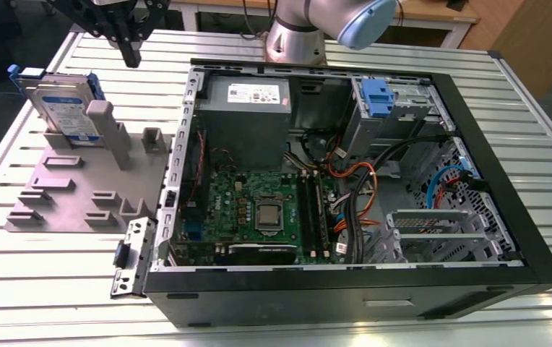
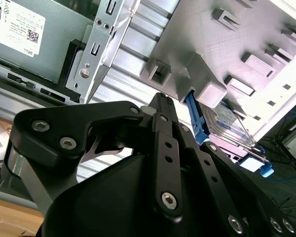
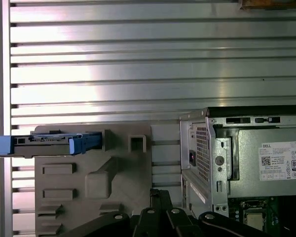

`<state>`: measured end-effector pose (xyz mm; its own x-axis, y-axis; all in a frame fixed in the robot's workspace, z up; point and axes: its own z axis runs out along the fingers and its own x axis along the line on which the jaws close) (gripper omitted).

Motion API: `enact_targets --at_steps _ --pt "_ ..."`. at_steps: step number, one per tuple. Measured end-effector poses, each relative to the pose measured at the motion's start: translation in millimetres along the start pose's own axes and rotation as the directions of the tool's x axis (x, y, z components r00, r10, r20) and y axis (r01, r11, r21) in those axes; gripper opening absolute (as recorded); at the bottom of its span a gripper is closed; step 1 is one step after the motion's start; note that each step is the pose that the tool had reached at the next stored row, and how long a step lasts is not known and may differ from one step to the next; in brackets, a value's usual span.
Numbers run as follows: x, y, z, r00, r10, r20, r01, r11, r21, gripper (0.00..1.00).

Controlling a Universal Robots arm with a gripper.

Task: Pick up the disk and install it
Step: 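Reach for the disk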

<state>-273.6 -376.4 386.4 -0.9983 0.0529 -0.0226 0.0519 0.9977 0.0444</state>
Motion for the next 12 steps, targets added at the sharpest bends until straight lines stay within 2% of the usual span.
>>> enact_targets --at_steps 6,12 --pt "0.1 0.0 0.0 1.0000 0.000 0.0000 0.000 1.0000 0.0000 0.11" --pt "5.3 -0.3 0.0 1.0000 0.000 0.0000 0.000 1.0000 0.0000 0.11"
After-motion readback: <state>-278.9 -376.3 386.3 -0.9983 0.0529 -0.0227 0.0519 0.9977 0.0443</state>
